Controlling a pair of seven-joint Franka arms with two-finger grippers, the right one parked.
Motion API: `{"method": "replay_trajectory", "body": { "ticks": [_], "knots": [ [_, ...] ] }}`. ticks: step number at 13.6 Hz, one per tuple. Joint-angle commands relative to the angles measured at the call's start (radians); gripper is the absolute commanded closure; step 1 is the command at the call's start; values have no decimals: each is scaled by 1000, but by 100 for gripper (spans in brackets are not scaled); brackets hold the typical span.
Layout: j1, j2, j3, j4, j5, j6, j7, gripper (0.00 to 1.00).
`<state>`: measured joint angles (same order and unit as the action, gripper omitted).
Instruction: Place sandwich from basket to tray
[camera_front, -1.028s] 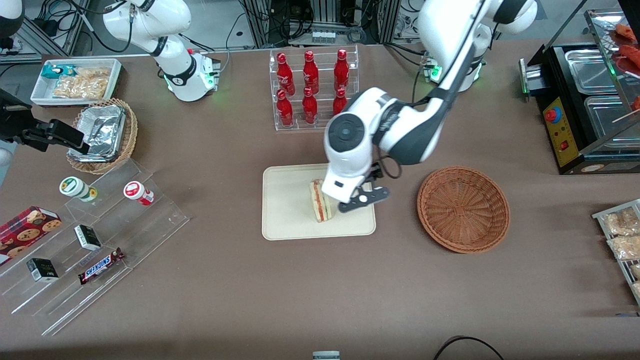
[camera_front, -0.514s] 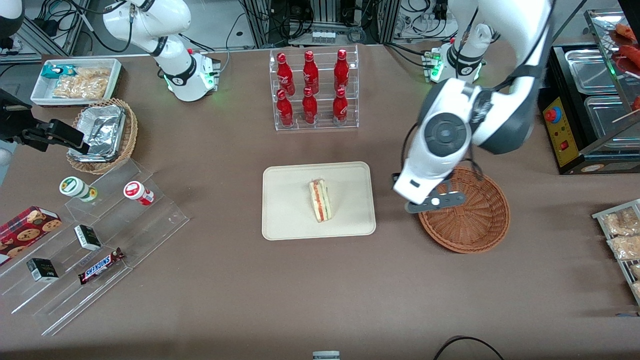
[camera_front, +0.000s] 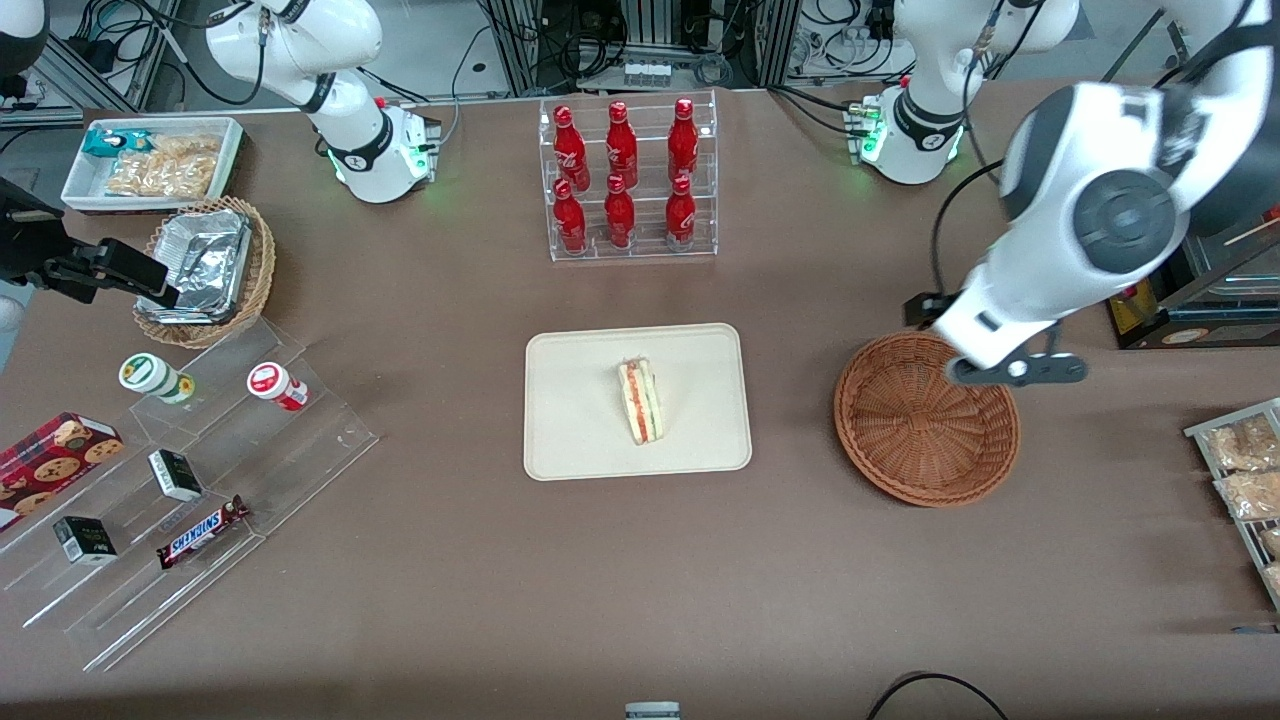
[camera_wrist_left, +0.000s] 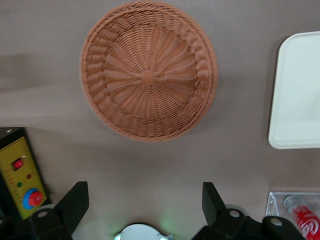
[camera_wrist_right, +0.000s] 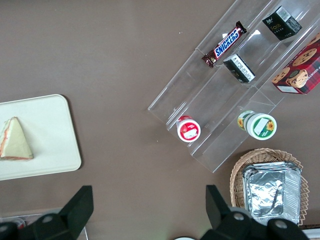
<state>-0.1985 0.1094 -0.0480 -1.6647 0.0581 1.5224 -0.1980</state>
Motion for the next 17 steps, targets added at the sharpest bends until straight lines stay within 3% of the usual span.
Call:
{"method": "replay_trajectory", "body": {
  "ticks": [1,7,17],
  "knots": [
    [161,-91,-91,-37,-8,-48,121,0],
    [286,-203,-104,-26,-8,-97,230,0],
    [294,-200,-59,-24,-73,-13,227,0]
  ]
}}
